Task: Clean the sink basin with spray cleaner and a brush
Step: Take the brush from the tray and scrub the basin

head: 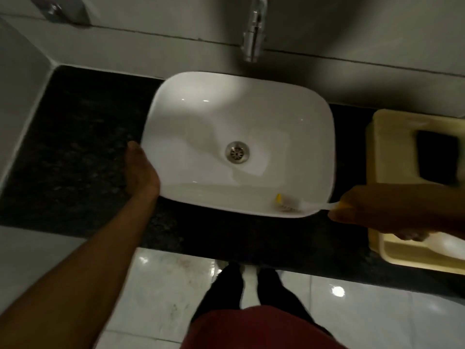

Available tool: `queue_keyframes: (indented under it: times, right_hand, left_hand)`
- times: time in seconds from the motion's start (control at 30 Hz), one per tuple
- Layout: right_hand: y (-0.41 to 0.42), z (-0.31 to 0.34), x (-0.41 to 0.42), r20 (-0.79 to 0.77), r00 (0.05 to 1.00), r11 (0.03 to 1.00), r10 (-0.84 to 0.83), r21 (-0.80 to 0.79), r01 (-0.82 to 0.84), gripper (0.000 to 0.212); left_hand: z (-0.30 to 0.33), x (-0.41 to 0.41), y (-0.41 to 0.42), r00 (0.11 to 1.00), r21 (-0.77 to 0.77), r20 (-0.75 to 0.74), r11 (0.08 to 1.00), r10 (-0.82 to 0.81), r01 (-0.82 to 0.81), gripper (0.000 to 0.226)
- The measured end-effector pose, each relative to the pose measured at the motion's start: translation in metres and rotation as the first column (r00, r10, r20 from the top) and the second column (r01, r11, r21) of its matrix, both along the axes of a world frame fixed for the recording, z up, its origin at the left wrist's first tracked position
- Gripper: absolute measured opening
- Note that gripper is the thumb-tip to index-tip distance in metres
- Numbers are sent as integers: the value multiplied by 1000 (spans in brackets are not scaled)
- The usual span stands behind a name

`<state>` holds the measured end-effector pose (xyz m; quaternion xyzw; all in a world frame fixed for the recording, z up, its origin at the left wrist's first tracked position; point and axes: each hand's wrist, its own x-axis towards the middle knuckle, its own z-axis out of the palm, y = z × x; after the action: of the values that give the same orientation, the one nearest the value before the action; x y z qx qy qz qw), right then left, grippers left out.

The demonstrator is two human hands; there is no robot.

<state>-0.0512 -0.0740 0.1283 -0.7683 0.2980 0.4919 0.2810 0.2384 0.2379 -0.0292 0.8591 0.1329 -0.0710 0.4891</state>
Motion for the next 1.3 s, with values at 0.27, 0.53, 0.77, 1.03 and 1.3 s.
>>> queue_keyframes:
  times: [0.27,0.53,0.77,1.03,1.3]
  right_hand:
    - [109,-28,75,369,908,974,197,30,-223,47]
    - [170,-72,163,658,747,991,94,7,-131,48]
    - [110,-93,224,802,590,968,96,-213,132,43]
    - [2,-92,146,600,717,809,354,-581,87,47]
    - [-47,-48,-13,456,808,717,372,-694,61,44]
  left_hand:
    - [15,8,12,941,-348,-256,929,-221,123,77]
    - [19,-1,27,958,-435,-244,900,-150,30,81]
    - [13,-17,-12,994,8,-101,999,-41,42,76]
    - [-12,-14,-7,972,405,114,903,-205,143,59]
    - [-11,-13,-8,969,354,170,929,-176,107,71]
